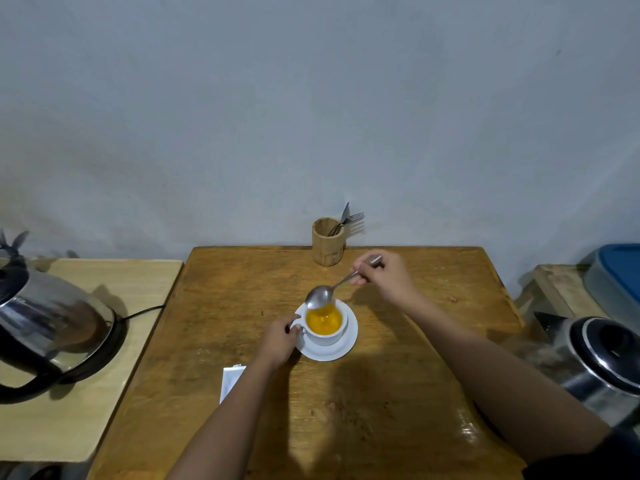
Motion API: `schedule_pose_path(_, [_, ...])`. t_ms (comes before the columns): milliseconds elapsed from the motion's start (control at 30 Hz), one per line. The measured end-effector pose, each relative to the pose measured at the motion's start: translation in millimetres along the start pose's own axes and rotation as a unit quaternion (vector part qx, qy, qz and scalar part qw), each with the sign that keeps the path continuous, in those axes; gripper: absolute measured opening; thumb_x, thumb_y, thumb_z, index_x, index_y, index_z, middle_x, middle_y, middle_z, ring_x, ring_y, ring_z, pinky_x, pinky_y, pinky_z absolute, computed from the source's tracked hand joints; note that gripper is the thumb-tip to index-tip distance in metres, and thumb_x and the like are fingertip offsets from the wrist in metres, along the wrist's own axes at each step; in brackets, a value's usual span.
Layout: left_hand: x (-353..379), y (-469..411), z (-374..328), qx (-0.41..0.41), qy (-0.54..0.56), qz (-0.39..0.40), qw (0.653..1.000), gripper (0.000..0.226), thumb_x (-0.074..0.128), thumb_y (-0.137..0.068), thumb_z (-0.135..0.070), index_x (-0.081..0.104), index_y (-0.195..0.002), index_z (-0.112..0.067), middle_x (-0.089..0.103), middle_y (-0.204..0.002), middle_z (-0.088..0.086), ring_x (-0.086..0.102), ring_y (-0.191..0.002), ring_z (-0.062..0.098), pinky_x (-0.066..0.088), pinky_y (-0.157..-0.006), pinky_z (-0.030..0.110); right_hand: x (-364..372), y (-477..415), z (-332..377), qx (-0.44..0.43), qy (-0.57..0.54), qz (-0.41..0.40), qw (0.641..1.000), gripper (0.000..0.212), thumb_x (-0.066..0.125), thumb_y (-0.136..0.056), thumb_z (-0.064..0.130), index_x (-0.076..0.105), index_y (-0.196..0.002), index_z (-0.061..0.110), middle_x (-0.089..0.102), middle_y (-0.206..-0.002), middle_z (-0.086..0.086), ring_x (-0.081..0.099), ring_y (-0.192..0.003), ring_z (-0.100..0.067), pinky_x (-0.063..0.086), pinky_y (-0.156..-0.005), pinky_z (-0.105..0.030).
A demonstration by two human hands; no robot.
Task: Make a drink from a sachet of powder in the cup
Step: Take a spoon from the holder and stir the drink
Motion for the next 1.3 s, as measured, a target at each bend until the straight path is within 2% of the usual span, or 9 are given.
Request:
schedule_pose_path(133, [0.5, 3.3, 2.6, -0.012, 0.044, -0.032, 0.998, 0.033, 0.054, -0.09, -0.013, 0.058, -0.123, -0.009, 0.061, -0.127, 0.011, 0.056, -0.116, 0.026, 0.045, -0.101, 0.04, -34.3, 6.0, -26.0, 0.085, -0.179, -0.11, 0.974, 0.015, 0.056, -0.088, -0.005, 0.062, -0.079, 0.005, 0.067, -0.08, -0.015, 0.072, -0.061, -0.011, 0.056, -0.06, -0.012])
schedule_pose_path(367, [4.4, 6.7, 5.8, -0.016, 0.084, -0.06, 0.995, 0.036, 0.055, -0.09, -0.014, 0.058, -0.126, -0.011, 0.062, -0.128, 0.007, 0.056, -0.118, 0.024, 0.045, -0.101, 0.038, -50.8, 36.7, -100.4, 0.275, -0.193, -0.197, 0.921, 0.016, 0.051, -0.086, -0.01, 0.063, -0.079, -0.001, 0.068, -0.08, -0.018, 0.07, -0.057, -0.012, 0.053, -0.048, -0.012])
schedule_pose_path(467, [5.7, 8.6, 4.3, -0.013, 0.096, -0.068, 0.993, 0.036, 0.054, -0.09, -0.012, 0.056, -0.126, -0.009, 0.06, -0.129, 0.008, 0.054, -0.12, 0.024, 0.043, -0.102, 0.037, -40.1, 43.3, -128.1, 0.317, -0.067, -0.146, 0.935, 0.026, 0.06, -0.081, 0.001, 0.063, -0.057, 0.01, 0.063, -0.067, -0.006, 0.062, -0.07, -0.02, 0.053, -0.065, -0.03])
schedule_pose_path(533, [6.5, 9.6, 4.3, -0.01, 0.106, -0.071, 0.992, 0.037, 0.055, -0.09, -0.012, 0.056, -0.127, -0.01, 0.06, -0.13, 0.008, 0.053, -0.122, 0.024, 0.043, -0.103, 0.037, -28.9, 49.7, -132.3, 0.339, 0.061, -0.086, 0.935, 0.016, 0.06, -0.084, 0.012, 0.068, -0.07, 0.01, 0.06, -0.073, -0.004, 0.056, -0.078, -0.022, 0.052, -0.078, -0.037])
schedule_pose_path(600, [7.2, 10.5, 4.7, -0.014, 0.115, -0.079, 0.99, 0.038, 0.055, -0.09, -0.012, 0.054, -0.128, -0.01, 0.059, -0.131, 0.008, 0.052, -0.12, 0.019, 0.043, -0.101, 0.033, -17.7, 50.8, -129.8, 0.335, 0.162, -0.066, 0.926, 0.016, 0.057, -0.087, 0.013, 0.071, -0.085, 0.006, 0.061, -0.076, -0.006, 0.059, -0.076, -0.023, 0.052, -0.072, -0.033])
schedule_pose_path(800, [7.5, 14.5, 4.8, -0.018, 0.136, -0.116, 0.984, 0.038, 0.058, -0.088, -0.011, 0.056, -0.126, -0.007, 0.06, -0.13, 0.01, 0.053, -0.111, 0.013, 0.039, -0.089, 0.024, 6.2, 55.1, -122.1, 0.324, 0.19, -0.032, 0.926, 0.02, 0.056, -0.081, 0.005, 0.05, -0.062, 0.005, 0.048, -0.06, -0.007, 0.044, -0.052, -0.017, 0.032, -0.045, -0.023])
schedule_pose_path(933, [7.2, 14.2, 7.3, -0.033, 0.149, -0.128, 0.98, 0.039, 0.06, -0.087, -0.011, 0.056, -0.125, -0.006, 0.06, -0.13, 0.01, 0.053, -0.118, 0.018, 0.039, -0.092, 0.024, 12.8, 59.5, -129.7, 0.344, 0.169, -0.011, 0.924, 0.028, 0.058, -0.083, 0.007, 0.042, -0.06, 0.011, 0.047, -0.063, -0.005, 0.045, -0.054, -0.016, 0.033, -0.045, -0.025])
schedule_pose_path(1100, [6.4, 13.3, 8.1, -0.03, 0.156, -0.122, 0.98, 0.039, 0.061, -0.087, -0.011, 0.056, -0.125, -0.005, 0.06, -0.129, 0.011, 0.052, -0.108, 0.011, 0.04, -0.091, 0.024, 15.1, 63.0, -141.5, 0.407, 0.147, 0.023, 0.901, 0.02, 0.047, -0.086, 0.003, 0.05, -0.066, 0.002, 0.055, -0.068, -0.016, 0.058, -0.057, -0.028, 0.046, -0.044, -0.03])
schedule_pose_path(1300, [5.1, 13.2, 7.9, -0.026, 0.158, -0.116, 0.98, 0.04, 0.062, -0.086, -0.01, 0.056, -0.125, -0.004, 0.061, -0.128, 0.012, 0.051, -0.105, 0.01, 0.04, -0.088, 0.024, 4.7, 59.8, -150.8, 0.422, 0.129, 0.006, 0.897, 0.007, 0.057, -0.082, -0.001, 0.057, -0.075, -0.002, 0.059, -0.072, -0.018, 0.059, -0.062, -0.027, 0.049, -0.052, -0.032])
Point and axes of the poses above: each hand's wrist, its own y-axis away from the middle knuckle, its own x-axis out of the palm, z = x × y, the point moved 4 cm from there along -y, towards the middle knuckle
